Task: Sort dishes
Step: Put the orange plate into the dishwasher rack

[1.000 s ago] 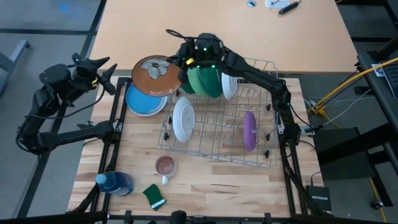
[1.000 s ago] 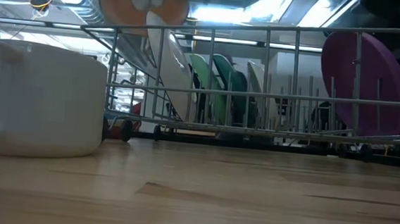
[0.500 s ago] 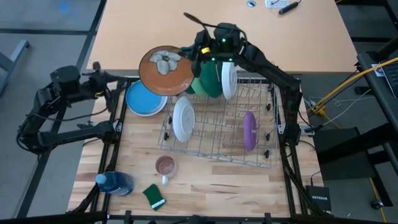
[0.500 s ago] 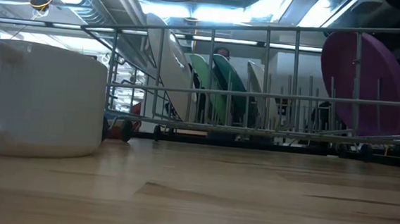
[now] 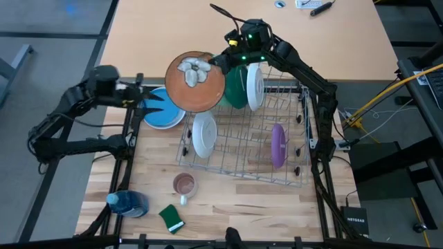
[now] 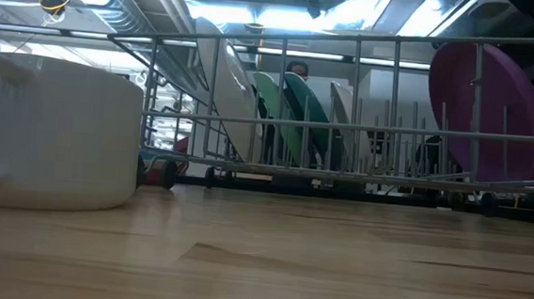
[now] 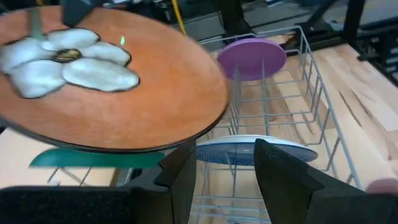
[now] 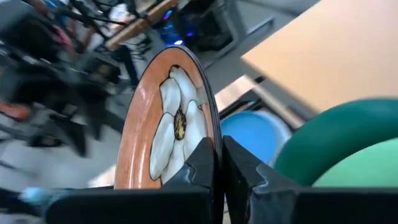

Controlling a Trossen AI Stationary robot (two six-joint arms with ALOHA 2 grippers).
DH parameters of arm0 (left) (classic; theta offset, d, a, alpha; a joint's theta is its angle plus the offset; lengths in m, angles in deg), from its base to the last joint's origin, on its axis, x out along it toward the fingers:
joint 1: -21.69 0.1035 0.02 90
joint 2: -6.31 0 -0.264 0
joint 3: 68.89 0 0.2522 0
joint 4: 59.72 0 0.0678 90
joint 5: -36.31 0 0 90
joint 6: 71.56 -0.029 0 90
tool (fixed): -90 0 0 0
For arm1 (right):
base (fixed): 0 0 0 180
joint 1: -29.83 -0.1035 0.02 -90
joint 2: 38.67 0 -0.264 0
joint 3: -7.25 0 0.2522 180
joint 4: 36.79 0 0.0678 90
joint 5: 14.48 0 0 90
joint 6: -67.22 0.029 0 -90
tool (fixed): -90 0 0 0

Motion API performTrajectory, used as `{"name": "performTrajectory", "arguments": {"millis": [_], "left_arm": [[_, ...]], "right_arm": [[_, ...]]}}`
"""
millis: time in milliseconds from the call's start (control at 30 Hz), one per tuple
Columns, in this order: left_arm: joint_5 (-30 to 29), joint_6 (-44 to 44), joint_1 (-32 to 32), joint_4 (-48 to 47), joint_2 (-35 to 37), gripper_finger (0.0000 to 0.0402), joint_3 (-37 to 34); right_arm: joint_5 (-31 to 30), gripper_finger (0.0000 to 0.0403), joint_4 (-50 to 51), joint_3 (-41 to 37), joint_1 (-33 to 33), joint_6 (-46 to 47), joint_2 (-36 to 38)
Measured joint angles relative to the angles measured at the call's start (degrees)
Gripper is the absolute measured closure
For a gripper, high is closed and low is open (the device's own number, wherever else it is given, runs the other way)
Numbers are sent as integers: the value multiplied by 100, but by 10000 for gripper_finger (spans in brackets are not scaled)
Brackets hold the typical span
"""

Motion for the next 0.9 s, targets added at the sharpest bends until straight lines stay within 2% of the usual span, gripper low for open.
{"name": "performTrajectory", "arguments": {"millis": [233, 400, 667, 900], "left_arm": [[14, -859, -366, 417, -534, 254, -11], [-10, -1372, -732, 706, -603, 254, -9], [-20, -1570, -1046, 775, -626, 254, -6], [-34, -2509, -1198, 772, -1033, 254, -2]], "right_arm": [[505, 388, 462, 2, 237, 857, 0], [444, 388, 904, 1, 421, 854, -5], [479, 388, 1227, 2, 742, 821, -7], [588, 388, 1568, 0, 814, 821, -9]]}}
